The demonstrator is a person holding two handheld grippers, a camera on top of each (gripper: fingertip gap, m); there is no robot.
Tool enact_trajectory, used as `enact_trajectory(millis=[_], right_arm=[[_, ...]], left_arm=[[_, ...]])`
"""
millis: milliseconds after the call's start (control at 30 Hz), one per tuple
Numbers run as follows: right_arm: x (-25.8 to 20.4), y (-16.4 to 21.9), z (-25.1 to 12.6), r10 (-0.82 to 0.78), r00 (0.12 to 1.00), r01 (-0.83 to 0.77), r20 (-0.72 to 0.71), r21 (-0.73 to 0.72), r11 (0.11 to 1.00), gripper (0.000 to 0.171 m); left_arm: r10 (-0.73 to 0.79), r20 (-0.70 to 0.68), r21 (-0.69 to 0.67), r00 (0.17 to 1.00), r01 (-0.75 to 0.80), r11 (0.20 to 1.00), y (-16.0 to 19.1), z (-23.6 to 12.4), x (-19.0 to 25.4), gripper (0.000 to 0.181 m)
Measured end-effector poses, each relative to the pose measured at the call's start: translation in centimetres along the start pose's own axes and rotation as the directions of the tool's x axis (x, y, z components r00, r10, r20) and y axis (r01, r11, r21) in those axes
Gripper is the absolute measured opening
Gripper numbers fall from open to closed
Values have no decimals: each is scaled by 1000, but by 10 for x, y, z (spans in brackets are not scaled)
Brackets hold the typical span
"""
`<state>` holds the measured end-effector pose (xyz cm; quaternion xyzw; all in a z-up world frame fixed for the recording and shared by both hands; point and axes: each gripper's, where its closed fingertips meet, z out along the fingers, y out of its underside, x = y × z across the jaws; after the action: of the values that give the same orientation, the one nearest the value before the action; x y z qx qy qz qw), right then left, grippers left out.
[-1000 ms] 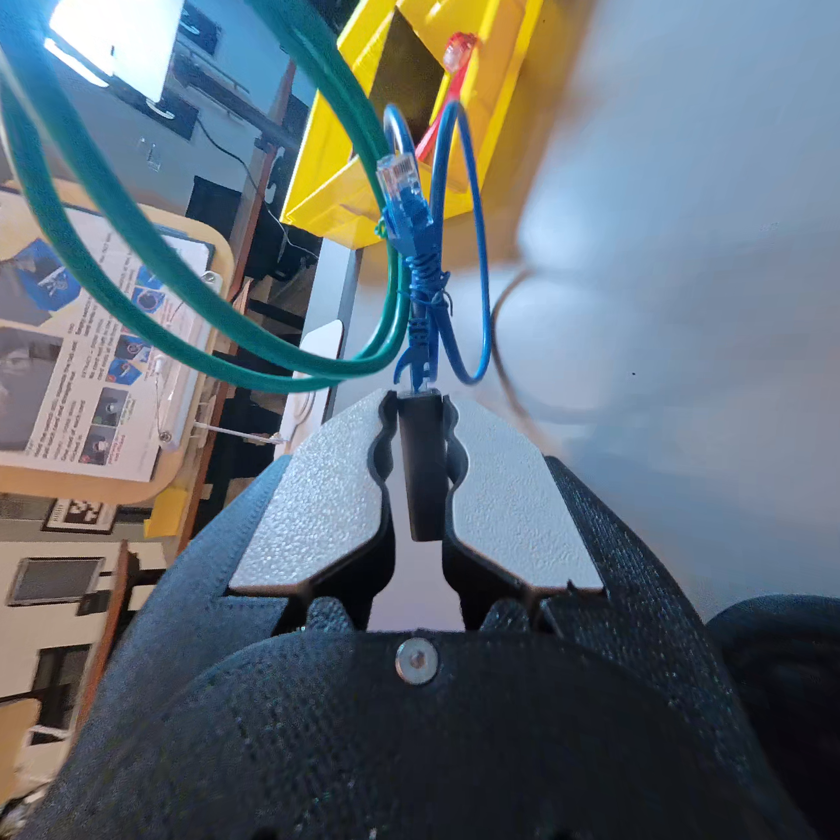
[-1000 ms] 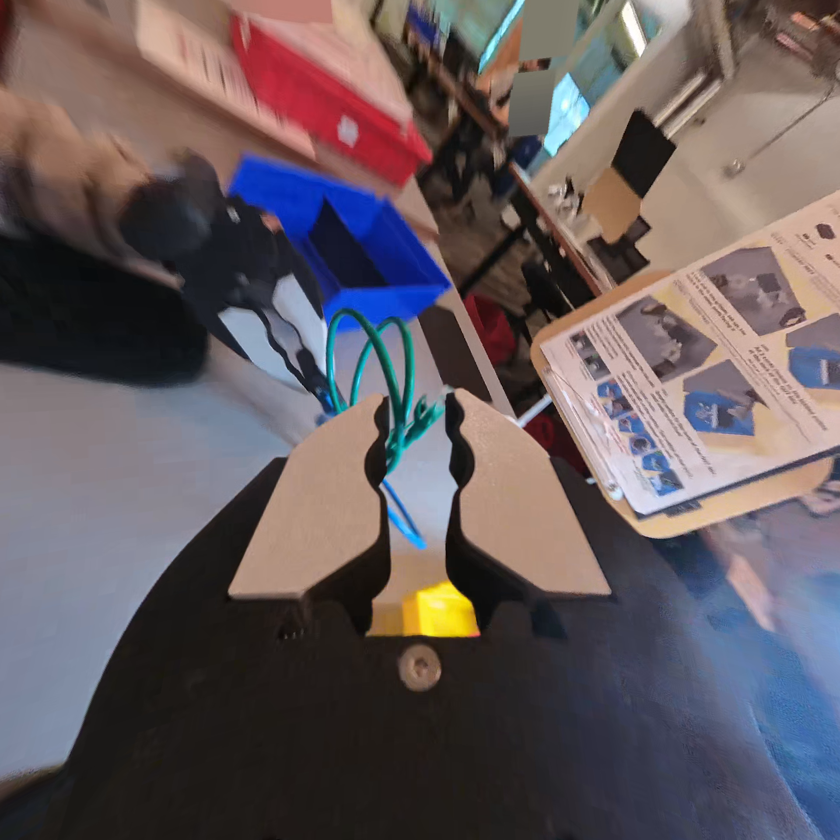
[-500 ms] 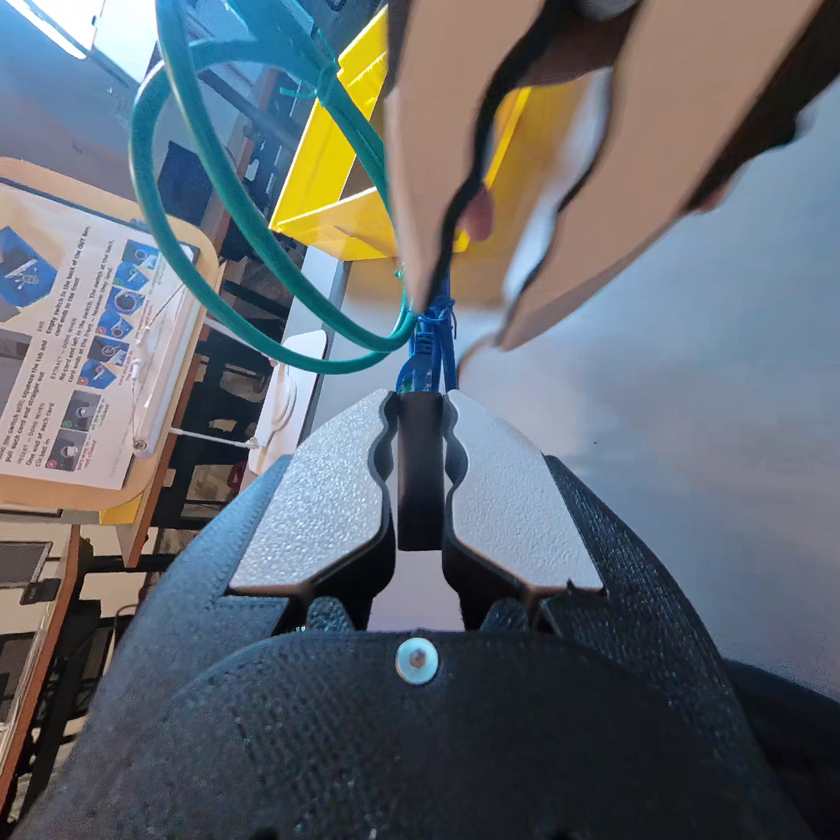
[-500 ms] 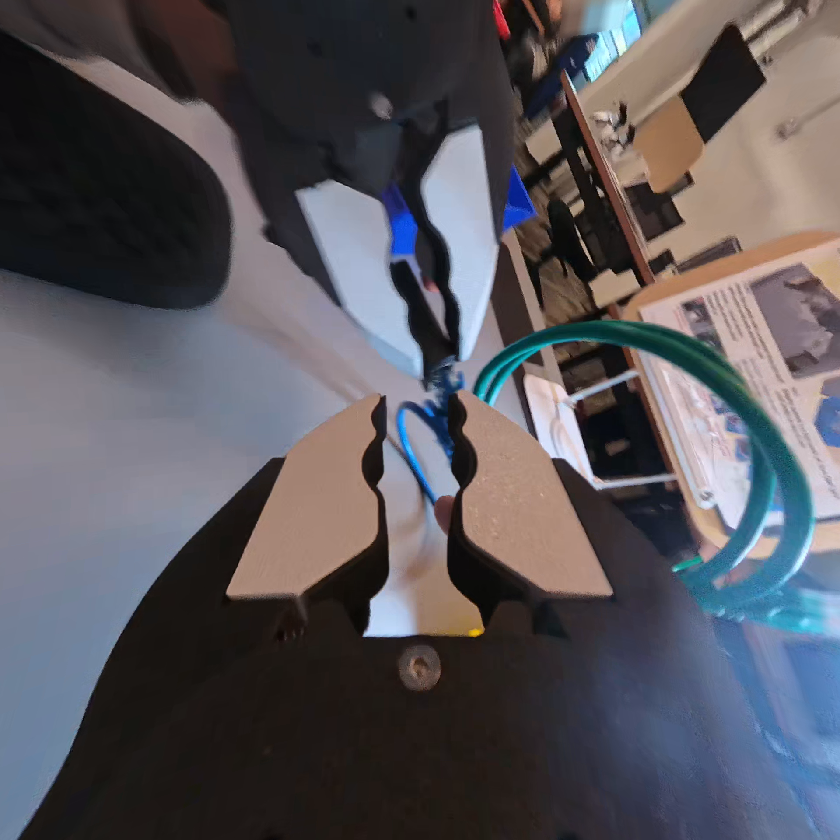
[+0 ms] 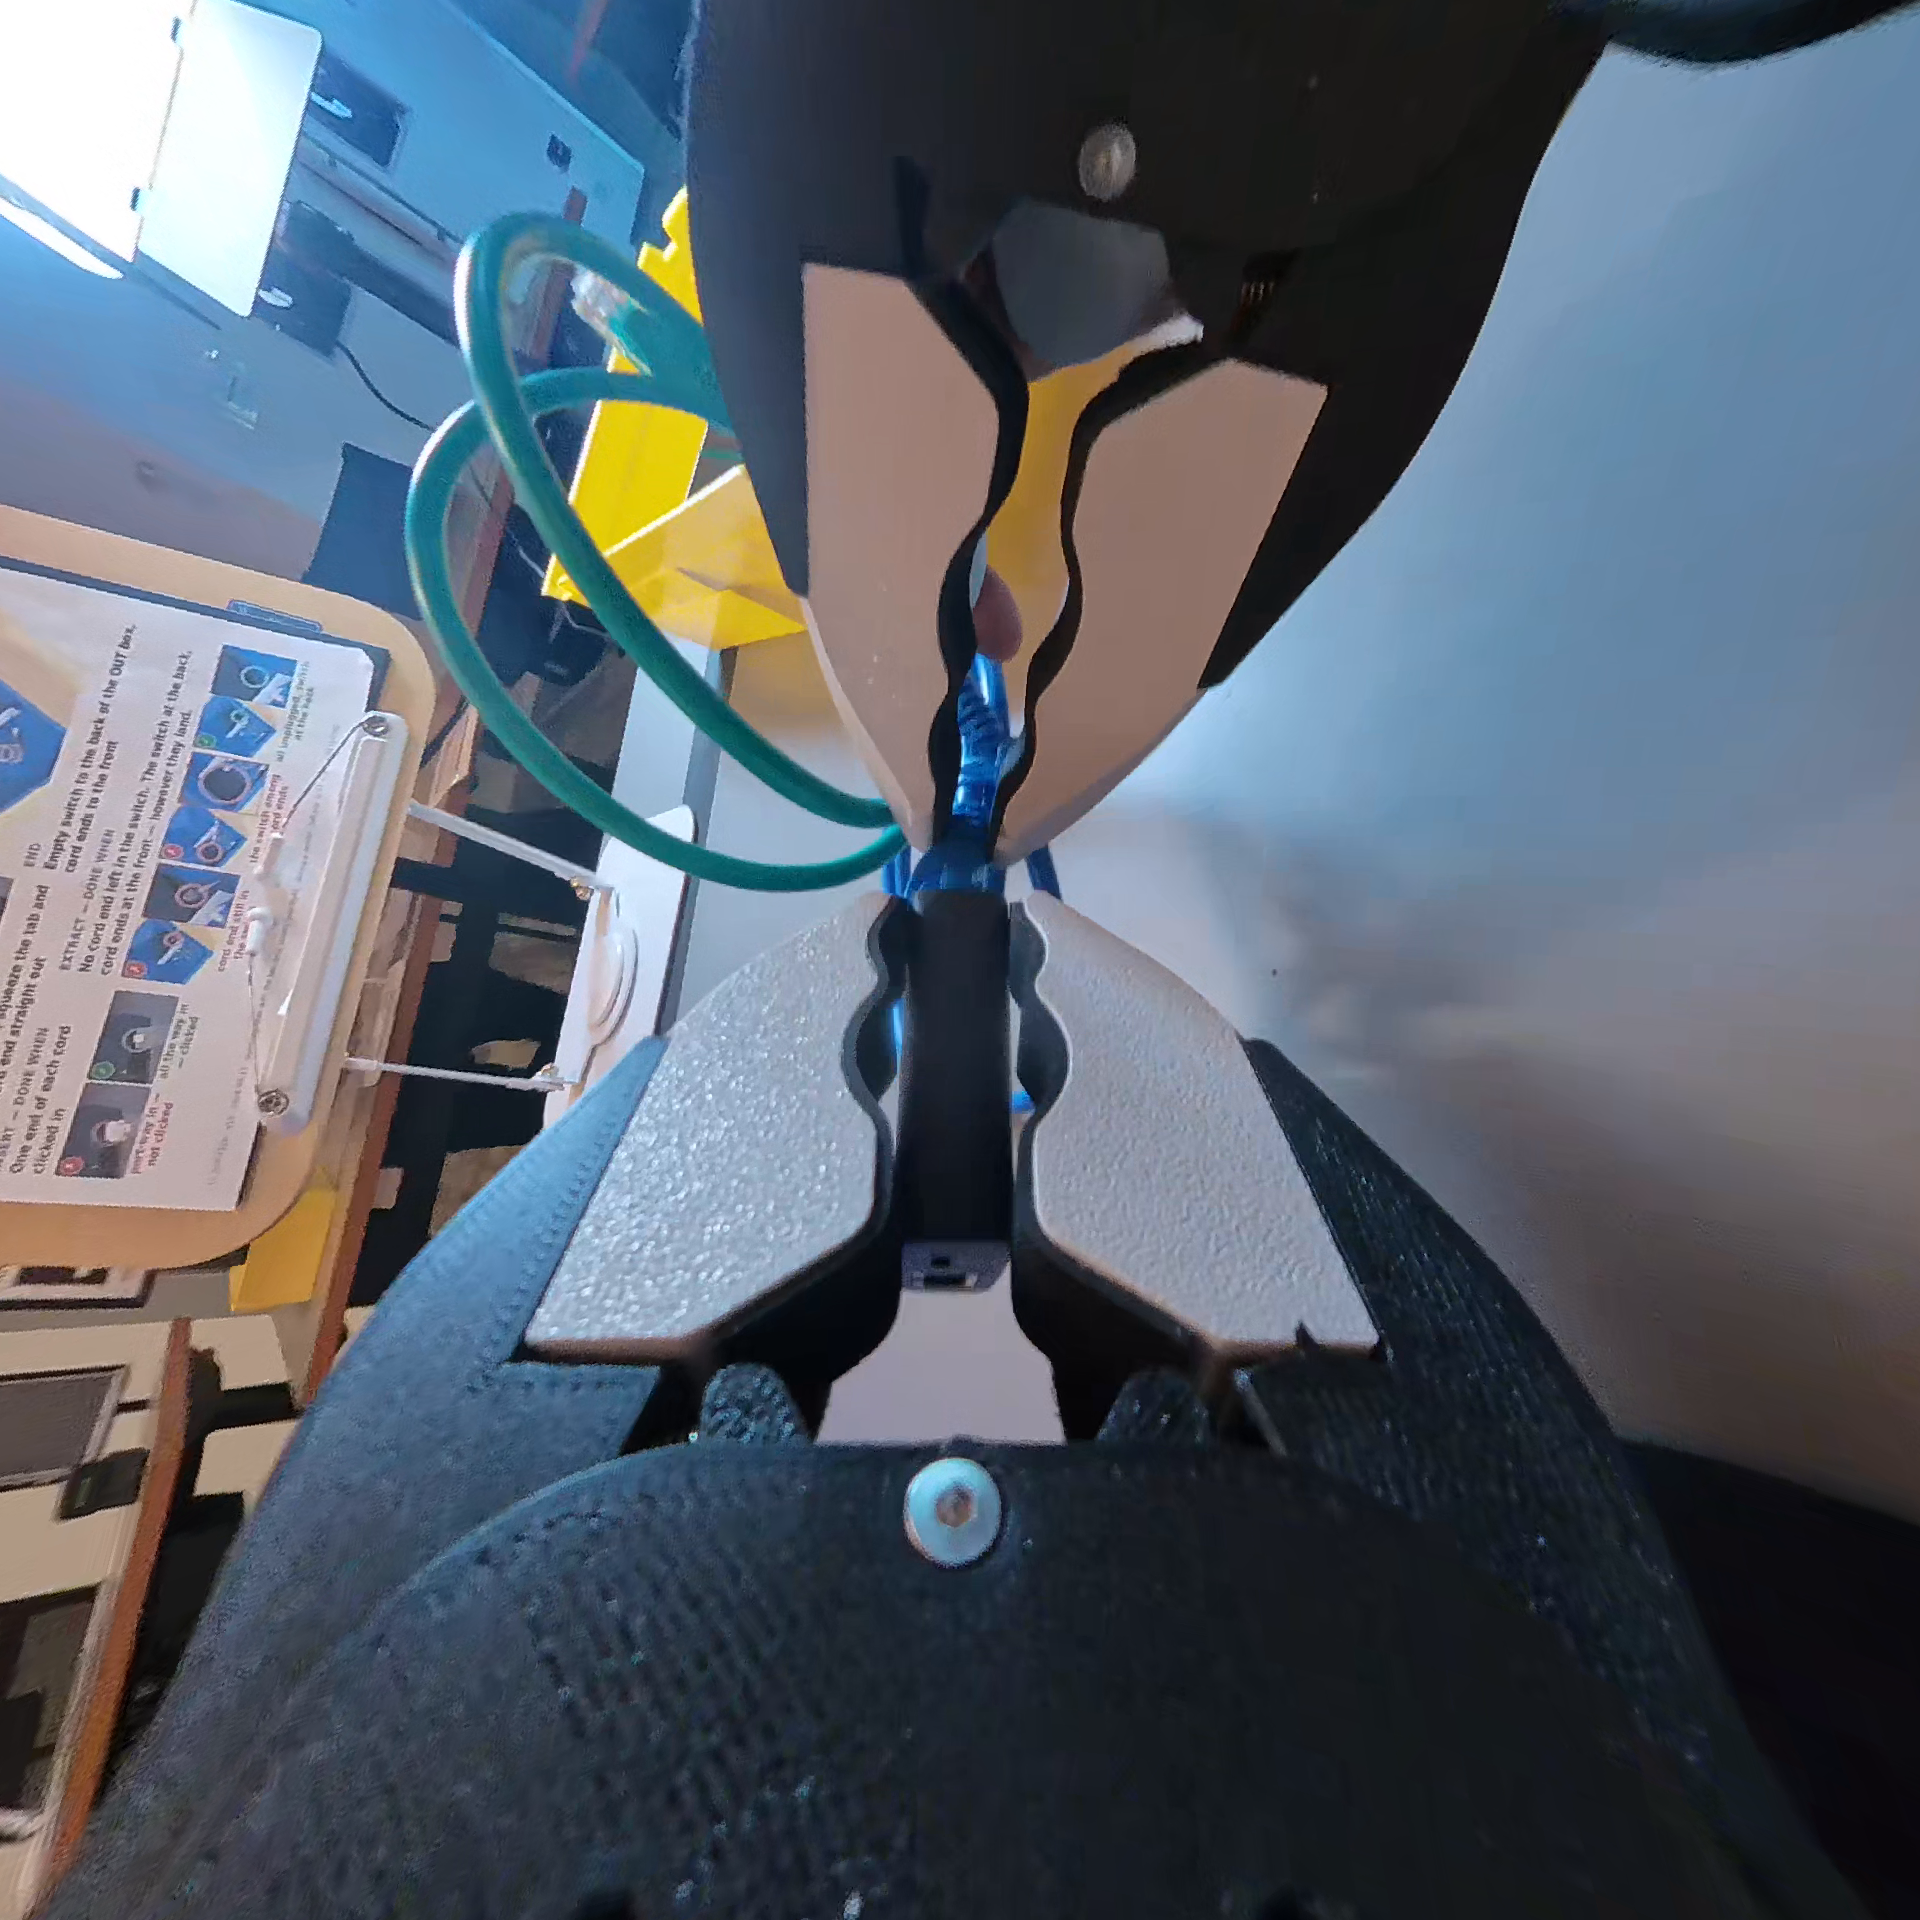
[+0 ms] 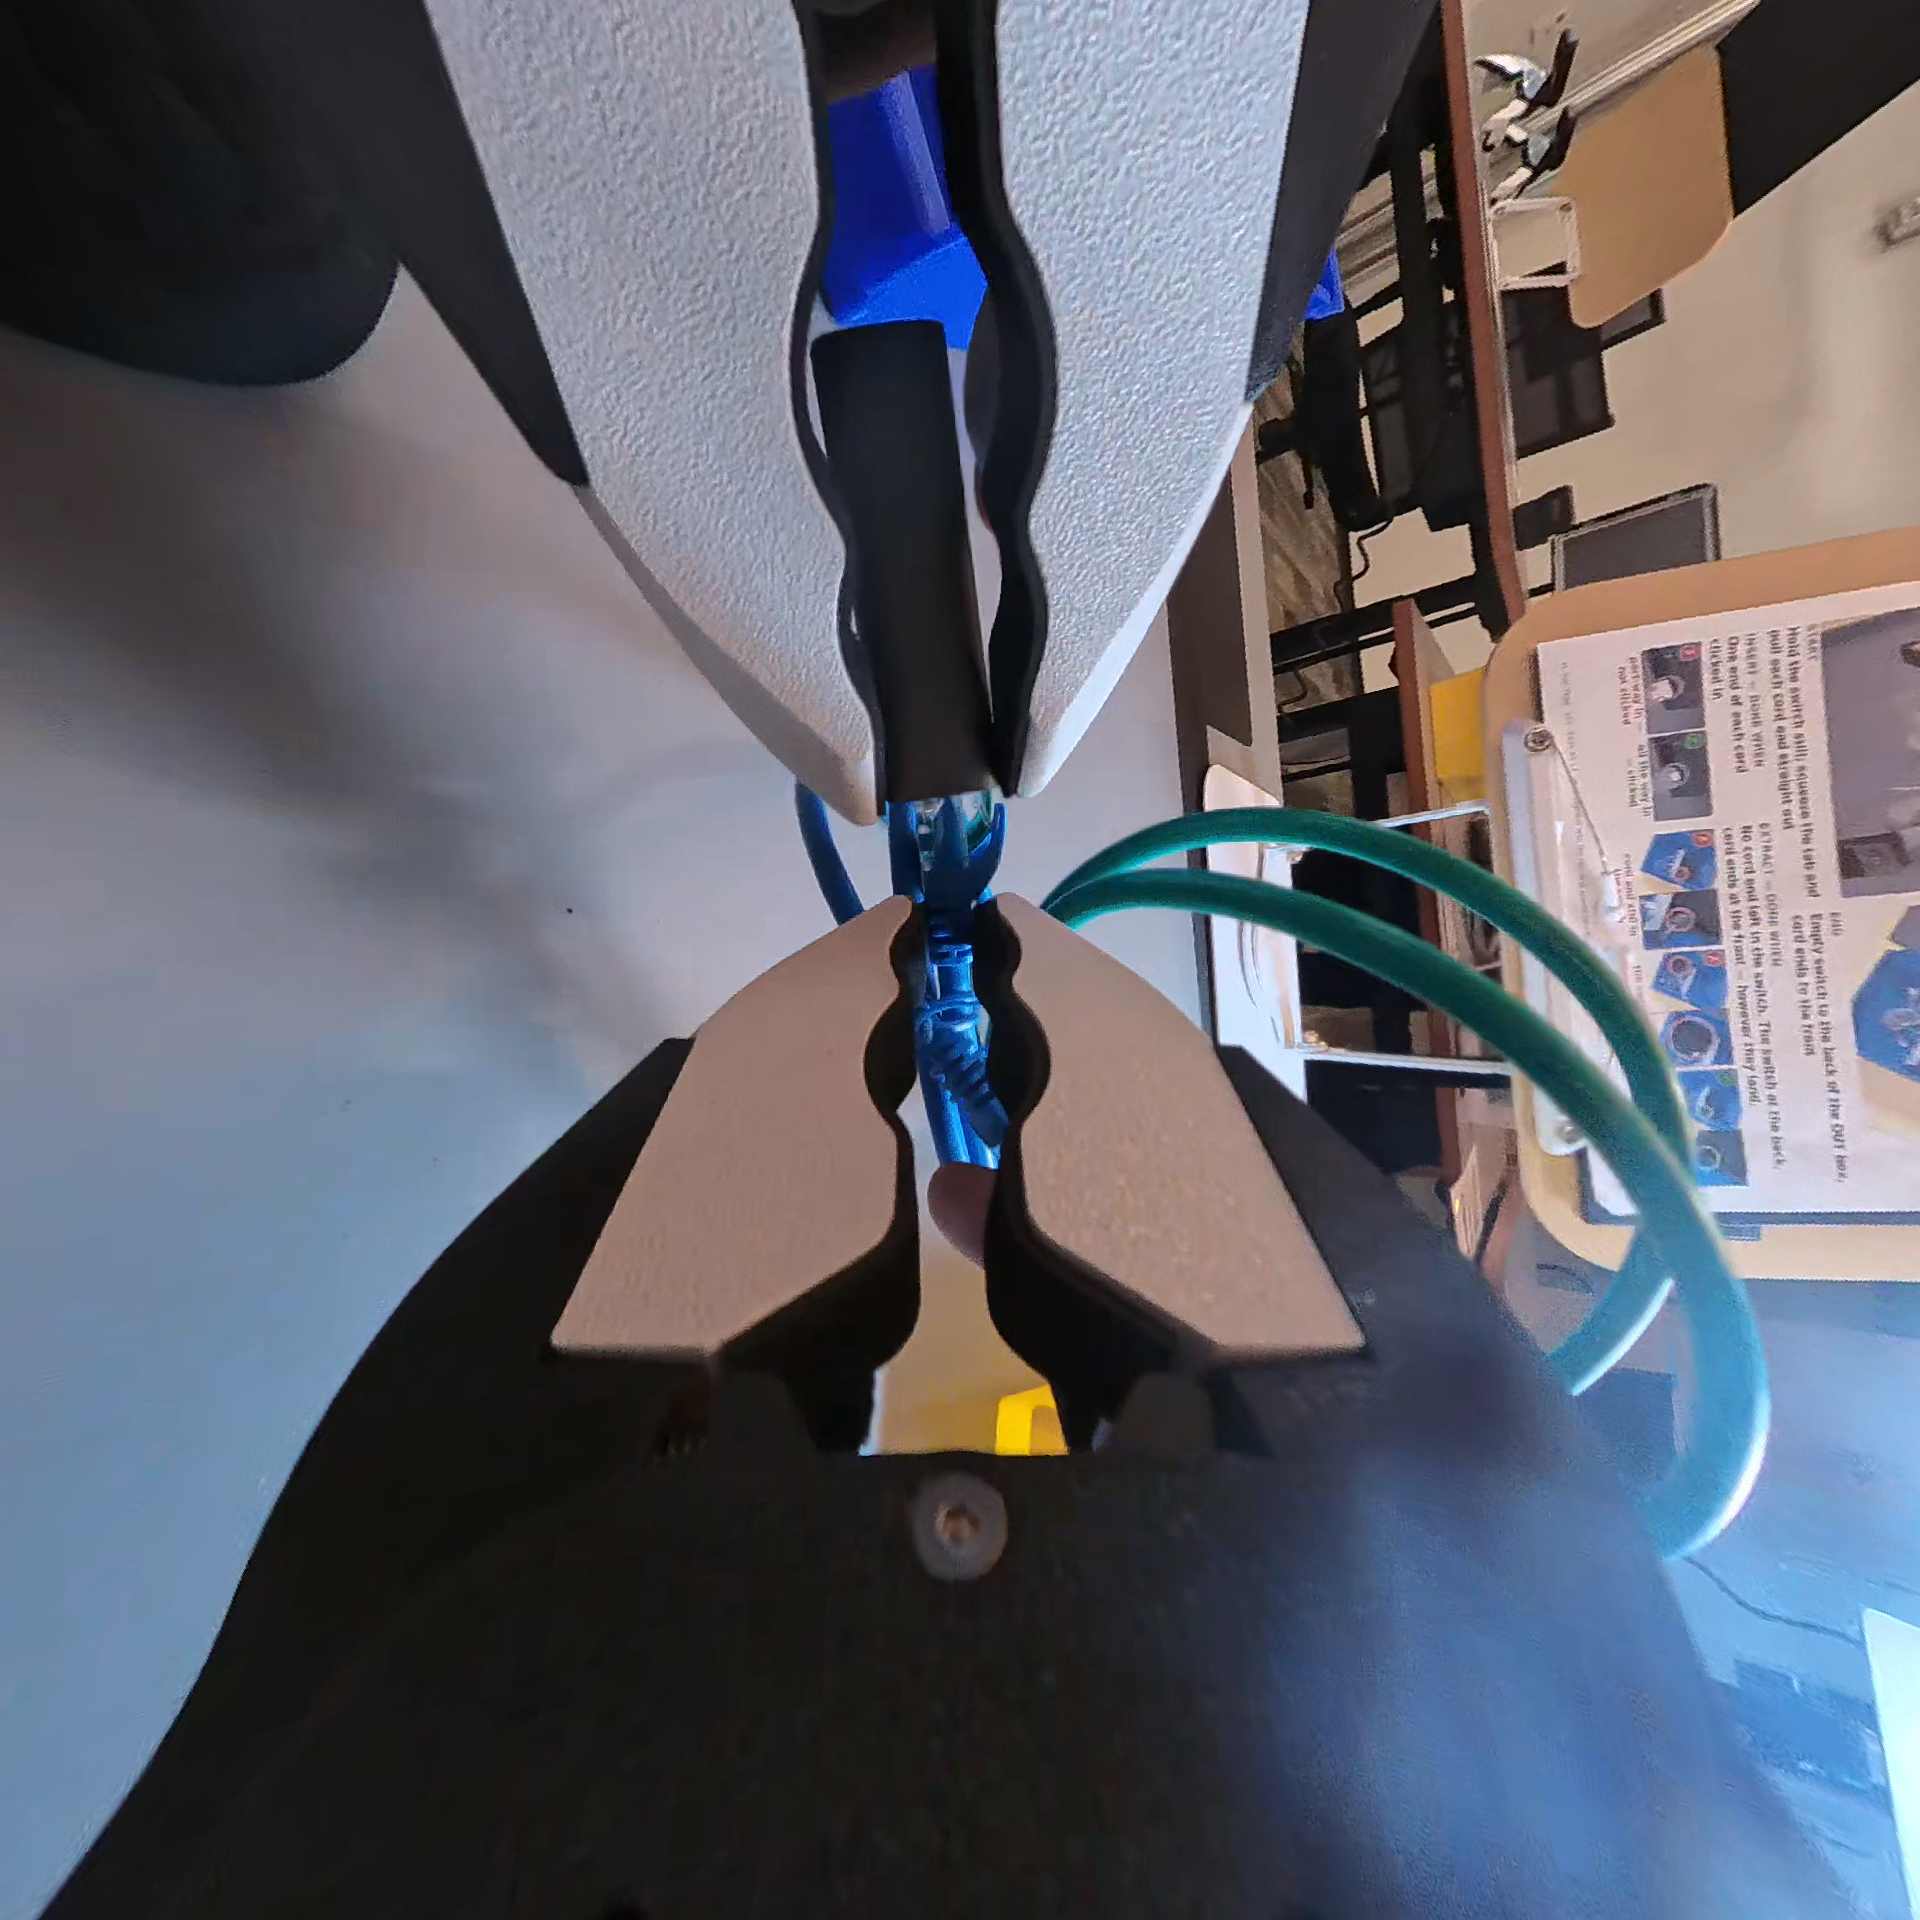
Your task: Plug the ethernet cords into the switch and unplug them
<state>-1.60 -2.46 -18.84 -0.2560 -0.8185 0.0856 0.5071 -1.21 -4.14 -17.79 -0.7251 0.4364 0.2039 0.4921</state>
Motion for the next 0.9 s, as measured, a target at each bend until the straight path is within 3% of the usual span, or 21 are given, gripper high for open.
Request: enact_trajectory(millis=[33,133,200,300,333,400,467,667,800,867,900], right_arm=[[0,1,-1,4,1000,-4,5,-7,1000,8],[-1,0,-8,34,999,-34,28,-1,999,8],[-4,1,-14,25,999,-25,45,-9,1000,8],[-4,-5,-29,122,983,-138,134,118,983,9],[1,-12,-40,189,961,-229,202,199,953,0],[14,-28,-77,286,870,-439,400,370,819,2],[33,-23,-101,336,806,-552,487,412,725,9],[45,30,-73,393,882,-462,262,310,831,11],[21,19,-56,341,886,-428,313,275,861,8],[13,14,-56,305,894,-399,328,276,874,2],[8,10,-59,275,900,-376,339,284,882,8]], left_arm=[[17,11,-27,1000,-17,999,4,1,-1,22],[117,50,-105,992,-112,988,15,4,-1,22],[102,22,-75,995,-100,992,11,4,4,21],[58,-3,-7,998,-58,998,2,-1,4,21],[37,-5,0,999,-37,999,4,-2,2,21],[-8,-6,16,1000,8,1000,8,-4,-2,21],[-12,11,57,1000,11,998,8,-7,-8,21],[62,85,138,994,-74,988,-7,-12,-14,21],[133,114,108,984,-146,983,-7,-9,-11,21],[107,116,82,987,-117,990,0,-8,-14,21],[84,118,73,989,-93,993,2,-8,-16,21]])
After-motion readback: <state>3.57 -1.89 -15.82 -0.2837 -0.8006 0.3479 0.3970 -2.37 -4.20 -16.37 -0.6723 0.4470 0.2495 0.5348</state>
